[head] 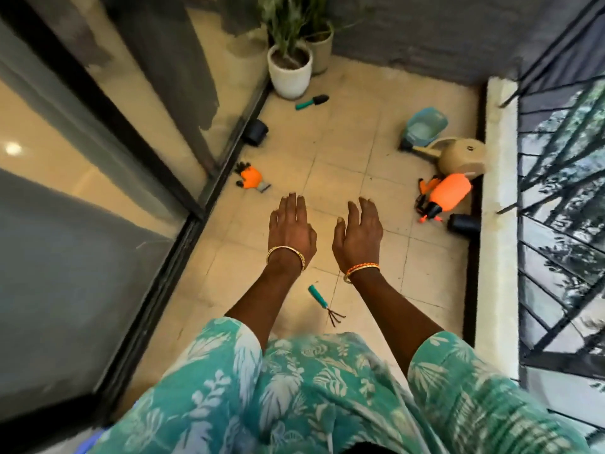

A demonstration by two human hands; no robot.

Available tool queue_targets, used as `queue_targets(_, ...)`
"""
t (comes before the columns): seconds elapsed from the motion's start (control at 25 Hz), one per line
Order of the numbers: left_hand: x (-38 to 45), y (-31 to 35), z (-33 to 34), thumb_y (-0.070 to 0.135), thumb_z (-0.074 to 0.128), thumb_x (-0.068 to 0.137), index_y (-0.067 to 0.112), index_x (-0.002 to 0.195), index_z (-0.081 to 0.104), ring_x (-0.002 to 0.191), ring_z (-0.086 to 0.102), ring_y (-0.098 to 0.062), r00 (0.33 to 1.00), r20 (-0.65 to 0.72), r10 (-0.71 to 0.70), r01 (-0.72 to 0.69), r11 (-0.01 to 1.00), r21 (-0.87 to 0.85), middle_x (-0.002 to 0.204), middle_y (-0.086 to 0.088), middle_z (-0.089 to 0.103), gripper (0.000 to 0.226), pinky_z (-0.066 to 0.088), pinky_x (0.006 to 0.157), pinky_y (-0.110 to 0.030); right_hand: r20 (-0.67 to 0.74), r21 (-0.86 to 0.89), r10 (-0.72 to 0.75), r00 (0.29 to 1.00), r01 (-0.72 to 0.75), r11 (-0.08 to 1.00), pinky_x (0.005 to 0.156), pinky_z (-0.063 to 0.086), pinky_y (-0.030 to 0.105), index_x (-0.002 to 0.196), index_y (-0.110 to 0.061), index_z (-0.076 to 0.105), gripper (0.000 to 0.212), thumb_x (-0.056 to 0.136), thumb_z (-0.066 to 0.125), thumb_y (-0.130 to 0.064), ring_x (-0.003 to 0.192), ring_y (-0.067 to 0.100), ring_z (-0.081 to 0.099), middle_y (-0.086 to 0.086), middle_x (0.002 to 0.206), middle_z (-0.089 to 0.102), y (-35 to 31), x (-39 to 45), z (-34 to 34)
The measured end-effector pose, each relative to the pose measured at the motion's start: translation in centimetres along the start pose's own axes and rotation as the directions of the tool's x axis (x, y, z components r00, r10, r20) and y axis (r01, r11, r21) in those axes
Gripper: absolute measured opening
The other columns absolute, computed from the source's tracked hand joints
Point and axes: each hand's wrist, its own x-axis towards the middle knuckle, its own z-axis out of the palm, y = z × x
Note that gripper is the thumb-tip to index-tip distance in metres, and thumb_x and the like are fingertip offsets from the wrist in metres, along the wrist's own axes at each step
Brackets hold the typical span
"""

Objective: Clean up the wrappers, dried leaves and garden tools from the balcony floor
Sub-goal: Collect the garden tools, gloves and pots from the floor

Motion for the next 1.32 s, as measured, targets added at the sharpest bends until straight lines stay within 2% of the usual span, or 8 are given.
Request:
queue_targets(0.24, 9.3, 5.0, -0.1, 0.03, 0.033, 0.099, 0.005, 0.152, 0.002, 0.148, 0.0, -0.026, 0.972, 0.038, 0.23, -0.232, 0.971, 0.056, 0.16, -0.014, -0.002, 0.066, 0.005, 0.118, -0.04, -0.106, -0.102, 0.175, 0.979, -0.186, 0.977, 0.107, 0.027, 0.052, 0.134, -0.002, 0.045, 0.048, 0.091, 0.043, -0.023, 0.139, 0.037, 0.025, 0.021, 0.146, 0.035, 4.3, 6.9, -1.2)
queue_targets(0.4, 18.7, 7.4, -0.1, 0.032, 0.031, 0.099, 0.005, 0.152, 0.0, 0.148, -0.002, -0.026, 0.932, 0.062, 0.357, -0.36, 0.932, 0.043, 0.16, -0.013, -0.005, 0.066, 0.003, 0.118, -0.04, -0.139, -0.183, 0.295, 0.945, -0.317, 0.931, 0.109, 0.025, 0.051, 0.136, -0.002, 0.042, 0.049, 0.091, 0.044, -0.023, 0.14, 0.035, 0.023, 0.021, 0.148, 0.031, 7.2, 14.2, -0.1)
queue_targets(0.68, 35.5, 11.2, -2.9, 0.031, 0.033, 0.099, 0.005, 0.152, 0.002, 0.148, 0.0, -0.026, 0.823, 0.132, 0.552, -0.562, 0.826, 0.051, 0.16, -0.013, -0.001, 0.066, 0.003, 0.119, -0.04, -0.261, -0.166, 0.501, 0.825, -0.55, 0.818, 0.108, 0.025, 0.053, 0.137, -0.002, 0.04, 0.054, 0.09, 0.035, -0.028, 0.137, 0.037, 0.029, 0.022, 0.147, 0.033, 8.6, 28.0, 1.0)
queue_targets(0.8, 40.8, 13.6, -2.8, 0.031, 0.033, 0.099, 0.005, 0.152, 0.002, 0.148, -0.001, -0.026, 0.769, 0.185, 0.611, -0.631, 0.773, 0.067, 0.16, -0.013, -0.002, 0.066, 0.003, 0.118, -0.04, -0.262, -0.161, 0.576, 0.774, -0.624, 0.765, 0.107, 0.027, 0.054, 0.138, -0.003, 0.039, 0.057, 0.089, 0.029, -0.031, 0.137, 0.037, 0.028, 0.022, 0.146, 0.034, 10.1, 32.2, 1.4)
queue_targets(0.92, 45.6, 17.0, -1.3, 0.029, 0.034, 0.098, 0.005, 0.151, 0.006, 0.148, 0.002, -0.026, 0.714, 0.232, 0.661, -0.687, 0.724, 0.054, 0.16, -0.014, 0.004, 0.065, 0.006, 0.119, -0.041, -0.269, -0.156, 0.622, 0.735, -0.67, 0.725, 0.111, 0.02, 0.049, 0.141, -0.005, 0.035, 0.052, 0.093, 0.039, -0.025, 0.141, 0.034, 0.019, 0.019, 0.151, 0.027, 13.2, 36.6, 1.9)
queue_targets(1.08, 52.1, 23.4, 1.3, 0.028, 0.036, 0.097, 0.003, 0.151, 0.004, 0.148, 0.002, -0.028, 0.629, 0.321, 0.708, -0.765, 0.637, 0.093, 0.159, -0.016, 0.003, 0.067, 0.005, 0.119, -0.042, -0.297, -0.111, 0.69, 0.66, -0.742, 0.661, 0.106, 0.03, 0.054, 0.133, -0.001, 0.045, 0.051, 0.086, 0.043, -0.022, 0.136, 0.039, 0.029, 0.023, 0.143, 0.038, 19.4, 43.1, 1.7)
queue_targets(1.2, 56.9, 29.2, 2.3, 0.029, 0.035, 0.098, 0.002, 0.151, 0.001, 0.148, 0.0, -0.028, 0.637, 0.359, 0.683, -0.75, 0.656, 0.083, 0.159, -0.017, 0.0, 0.068, 0.004, 0.119, -0.043, -0.246, -0.104, 0.723, 0.645, -0.76, 0.642, 0.108, 0.029, 0.054, 0.135, 0.001, 0.042, 0.05, 0.09, 0.043, -0.021, 0.137, 0.039, 0.028, 0.023, 0.143, 0.037, 24.5, 48.7, 0.3)
queue_targets(1.32, 62.0, 33.9, 3.0, 0.028, 0.037, 0.097, 0.002, 0.151, 0.004, 0.148, 0.001, -0.028, 0.628, 0.364, 0.688, -0.754, 0.654, 0.065, 0.159, -0.016, 0.002, 0.068, 0.006, 0.119, -0.043, -0.18, -0.136, 0.744, 0.643, -0.766, 0.629, 0.112, 0.019, 0.05, 0.142, -0.002, 0.031, 0.053, 0.095, 0.044, -0.024, 0.142, 0.036, 0.017, 0.021, 0.151, 0.024, 29.1, 53.3, -1.0)
